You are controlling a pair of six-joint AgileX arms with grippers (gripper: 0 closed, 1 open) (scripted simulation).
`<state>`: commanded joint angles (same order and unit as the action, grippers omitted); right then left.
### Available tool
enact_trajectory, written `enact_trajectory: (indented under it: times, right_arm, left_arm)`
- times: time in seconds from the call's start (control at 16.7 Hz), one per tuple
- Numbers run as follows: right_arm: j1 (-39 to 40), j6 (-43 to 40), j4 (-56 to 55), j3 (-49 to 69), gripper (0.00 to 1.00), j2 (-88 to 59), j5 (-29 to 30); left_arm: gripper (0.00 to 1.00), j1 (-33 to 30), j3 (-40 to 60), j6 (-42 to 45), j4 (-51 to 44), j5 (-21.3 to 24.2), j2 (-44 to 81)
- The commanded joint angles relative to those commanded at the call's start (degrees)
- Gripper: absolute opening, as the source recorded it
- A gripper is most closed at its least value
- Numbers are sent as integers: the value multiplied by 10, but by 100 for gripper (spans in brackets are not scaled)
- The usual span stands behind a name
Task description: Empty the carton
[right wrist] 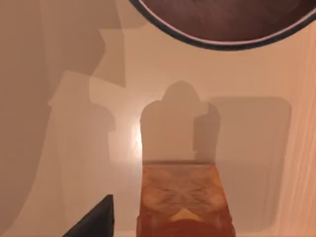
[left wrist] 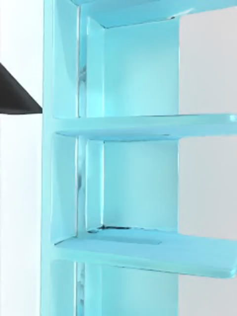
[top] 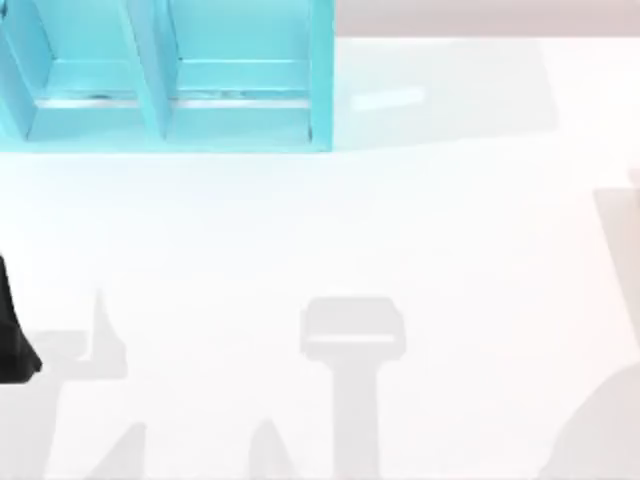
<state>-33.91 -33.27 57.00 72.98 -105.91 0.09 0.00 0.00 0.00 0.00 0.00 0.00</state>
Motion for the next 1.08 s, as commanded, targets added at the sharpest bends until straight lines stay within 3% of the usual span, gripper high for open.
enact_trajectory:
  times: [0.48,0.78,1.08]
  right_arm:
    - [15,15,-97,-127,100,32,0]
    - [14,15,-107,-136,100,29,1]
    - [14,15,-107,-136,62,29,1]
  left_arm:
    - [100,0,0,0,0,0,0]
    - [100,0,0,0,0,0,0]
    - [100,0,0,0,0,0,0]
